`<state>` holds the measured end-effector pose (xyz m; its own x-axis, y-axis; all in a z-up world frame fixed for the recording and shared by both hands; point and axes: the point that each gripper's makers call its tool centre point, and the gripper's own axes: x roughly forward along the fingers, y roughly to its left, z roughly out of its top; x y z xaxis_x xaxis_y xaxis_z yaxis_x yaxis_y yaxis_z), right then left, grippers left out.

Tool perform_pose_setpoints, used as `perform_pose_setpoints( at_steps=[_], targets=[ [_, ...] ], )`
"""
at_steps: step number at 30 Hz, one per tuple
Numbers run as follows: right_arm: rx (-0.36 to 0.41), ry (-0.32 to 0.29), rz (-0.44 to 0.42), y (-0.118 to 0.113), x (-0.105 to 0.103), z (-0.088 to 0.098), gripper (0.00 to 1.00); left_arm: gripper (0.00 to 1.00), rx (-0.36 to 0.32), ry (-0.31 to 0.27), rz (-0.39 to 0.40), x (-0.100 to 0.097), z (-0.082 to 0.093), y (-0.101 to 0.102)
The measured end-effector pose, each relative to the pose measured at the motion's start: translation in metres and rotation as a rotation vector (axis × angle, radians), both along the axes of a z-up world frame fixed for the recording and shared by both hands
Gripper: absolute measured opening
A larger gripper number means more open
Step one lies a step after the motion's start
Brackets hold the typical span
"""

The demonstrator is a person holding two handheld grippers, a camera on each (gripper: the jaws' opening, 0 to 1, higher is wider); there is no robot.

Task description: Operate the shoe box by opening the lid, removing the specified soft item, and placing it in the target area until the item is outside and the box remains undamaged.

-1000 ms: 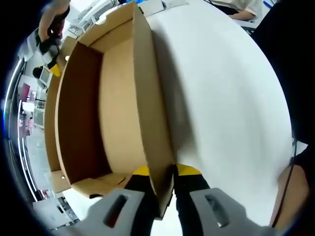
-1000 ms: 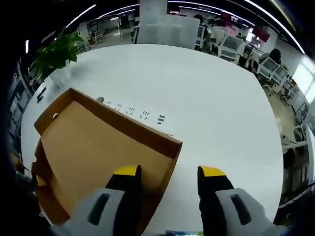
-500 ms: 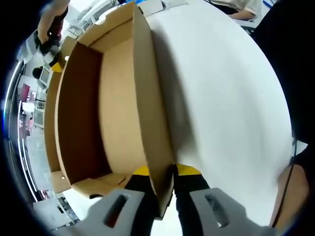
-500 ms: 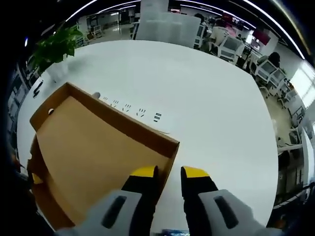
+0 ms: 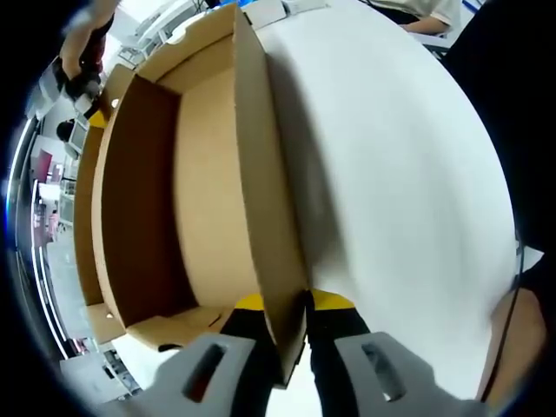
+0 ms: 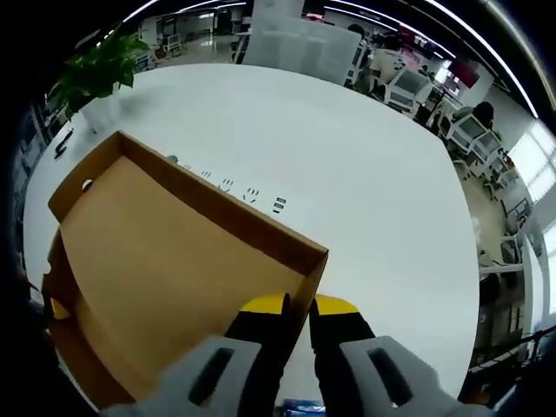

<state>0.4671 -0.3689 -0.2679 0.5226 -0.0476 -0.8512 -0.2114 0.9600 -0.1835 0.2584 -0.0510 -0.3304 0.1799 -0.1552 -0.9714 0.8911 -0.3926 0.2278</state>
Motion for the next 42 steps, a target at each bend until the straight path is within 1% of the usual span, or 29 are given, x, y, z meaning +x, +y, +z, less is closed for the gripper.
perform_pose_setpoints(
  at_steps=[7, 13, 16, 20, 24, 28, 37, 39, 42],
  targets=[
    [-0.006, -0.021, -0.009, 0.0, -0.006, 0.012, 0.08, 0.1, 0.001, 0.0, -0.003, 0.001, 0.0, 0.0],
    [-0.063, -0.046, 0.02, 0.0, -0.009, 0.024, 0.08, 0.1, 0.001, 0.001, -0.005, 0.0, 0.0, 0.0],
    [-0.063, -0.067, 0.027, 0.0, -0.011, 0.03, 0.08, 0.1, 0.001, 0.001, -0.005, 0.0, -0.001, -0.001],
    [-0.057, -0.077, 0.023, -0.002, -0.016, 0.038, 0.08, 0.1, 0.003, 0.001, -0.005, 0.0, -0.001, -0.001],
    [-0.053, -0.105, 0.031, -0.001, -0.021, 0.049, 0.08, 0.1, 0.004, 0.0, -0.003, 0.0, -0.001, -0.001],
    [-0.059, -0.124, 0.04, 0.001, -0.027, 0.056, 0.08, 0.1, 0.004, 0.001, -0.003, 0.0, -0.001, -0.001],
    [-0.087, -0.18, 0.077, 0.005, -0.042, 0.074, 0.09, 0.1, 0.002, 0.001, -0.007, 0.0, 0.0, -0.001],
    [-0.082, -0.205, 0.083, 0.006, -0.043, 0.08, 0.08, 0.1, 0.004, 0.001, -0.006, 0.0, 0.0, -0.001],
    [-0.096, -0.221, 0.094, 0.007, -0.048, 0.084, 0.08, 0.1, 0.001, 0.001, -0.008, 0.0, 0.0, -0.001]
  ],
)
